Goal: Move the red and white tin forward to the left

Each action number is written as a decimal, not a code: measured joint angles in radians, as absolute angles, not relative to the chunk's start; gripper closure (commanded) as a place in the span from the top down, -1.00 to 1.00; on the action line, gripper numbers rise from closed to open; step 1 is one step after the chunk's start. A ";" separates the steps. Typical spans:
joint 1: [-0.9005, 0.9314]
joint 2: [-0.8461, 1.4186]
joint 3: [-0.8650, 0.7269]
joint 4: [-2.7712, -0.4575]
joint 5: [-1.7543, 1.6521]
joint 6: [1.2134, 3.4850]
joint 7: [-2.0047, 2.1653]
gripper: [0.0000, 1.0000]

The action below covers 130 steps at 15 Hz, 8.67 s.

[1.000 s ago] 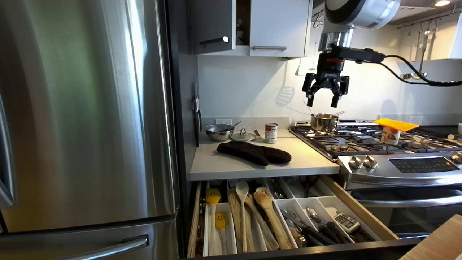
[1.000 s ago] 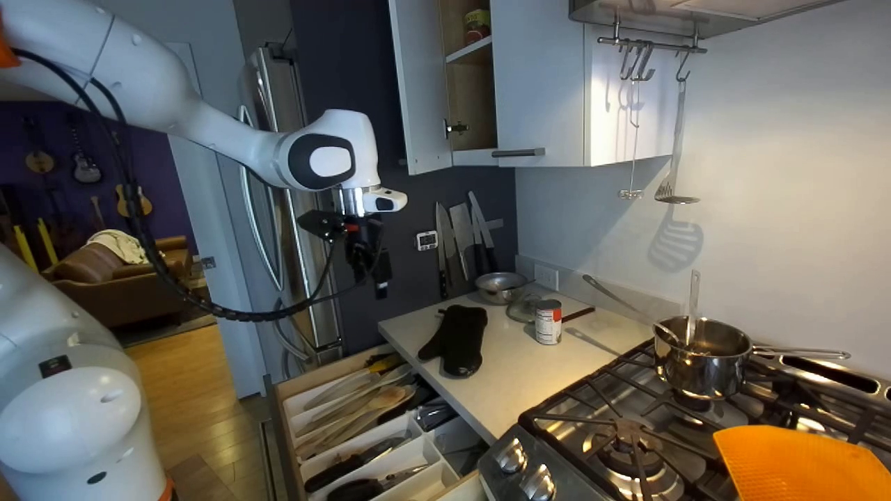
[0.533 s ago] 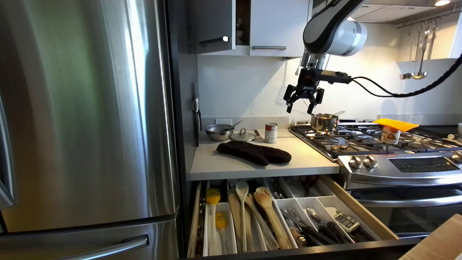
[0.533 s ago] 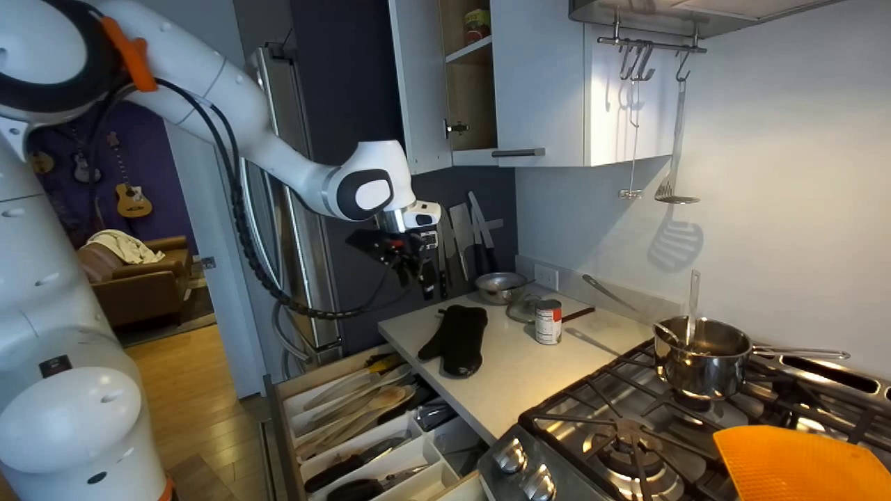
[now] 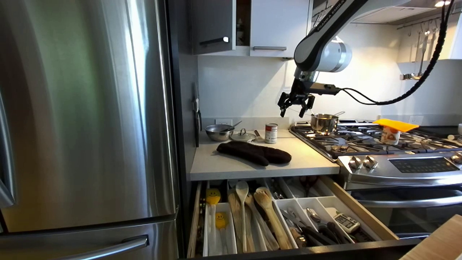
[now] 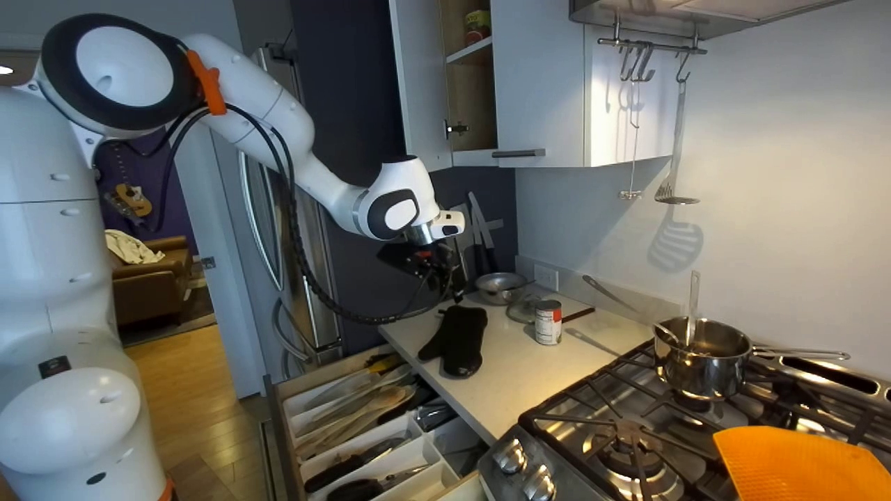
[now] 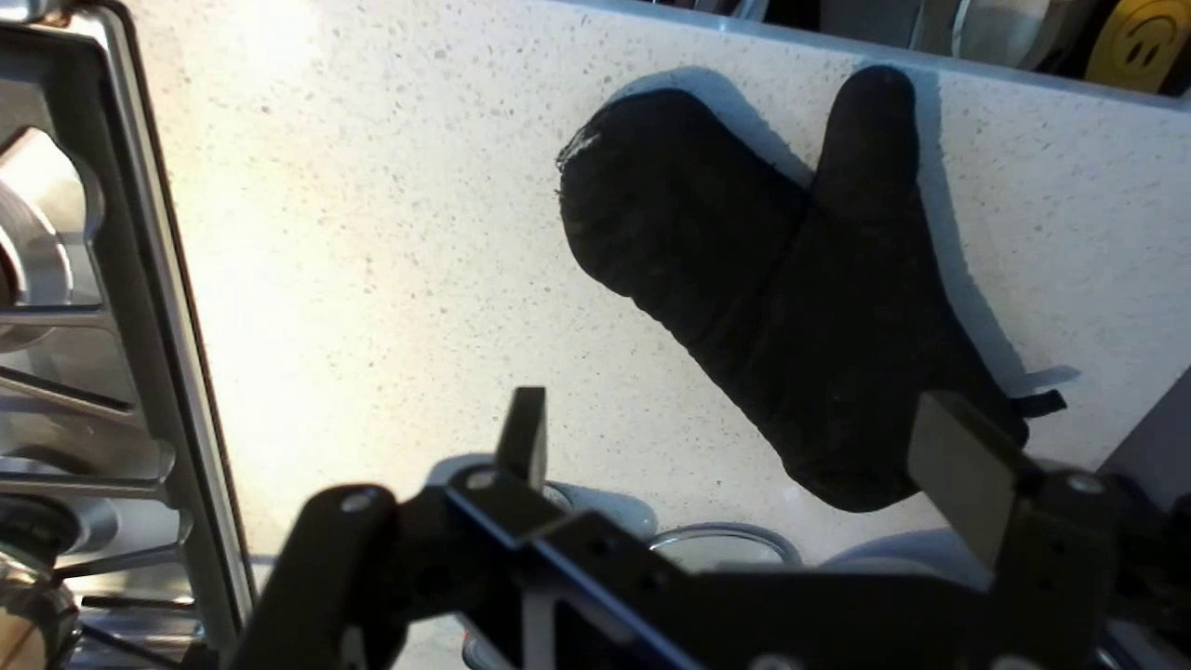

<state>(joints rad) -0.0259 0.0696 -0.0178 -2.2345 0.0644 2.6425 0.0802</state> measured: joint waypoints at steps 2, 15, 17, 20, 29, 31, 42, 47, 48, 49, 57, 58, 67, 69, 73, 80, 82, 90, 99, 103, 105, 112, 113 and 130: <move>-0.025 0.064 -0.017 -2.234 0.064 2.642 0.080 1.00; -0.025 0.153 -0.018 -2.116 0.064 2.638 0.090 1.00; -0.025 0.227 -0.019 -2.032 0.064 2.632 0.090 1.00; -0.025 0.359 -0.029 -1.895 0.062 2.627 0.097 1.00; -0.023 0.743 -0.105 -1.481 0.061 2.624 0.216 1.00; -0.017 0.815 -0.124 -1.387 0.061 2.623 0.258 1.00; 0.006 1.086 -0.229 -1.002 0.048 2.563 0.449 1.00; 0.007 1.169 -0.263 -0.882 0.030 2.546 0.516 1.00; 0.007 1.183 -0.269 -0.862 0.024 2.545 0.527 1.00; 0.007 1.196 -0.274 -0.843 0.017 2.545 0.535 1.00; 0.015 1.276 -0.322 -0.730 -0.041 2.535 0.602 0.17; 0.018 1.282 -0.329 -0.722 -0.044 2.533 0.608 0.16; 0.025 1.285 -0.325 -0.671 -0.041 2.411 0.583 0.16; 0.020 1.277 -0.308 -0.671 -0.035 2.391 0.561 0.16; -0.002 1.251 -0.251 -0.682 -0.008 2.395 0.498 0.16; -0.039 1.120 -0.130 -0.830 0.026 2.572 0.263 0.16; -0.053 1.065 -0.066 -0.911 0.027 2.654 0.140 0.16; -0.172 0.865 0.176 -1.251 0.055 2.768 -0.283 0.16; -0.461 0.639 0.524 -1.683 0.158 2.900 -0.701 0.16; -0.651 0.526 0.740 -1.899 0.243 2.930 -0.908 0.16; -0.780 0.476 0.888 -2.003 0.302 2.938 -1.009 0.66; -0.944 0.408 1.064 -2.124 0.371 2.939 -1.108 0.66; -0.945 0.408 1.064 -2.124 0.371 2.939 -1.108 0.66; -0.731 0.479 1.038 -2.087 0.272 2.928 -1.060 0.16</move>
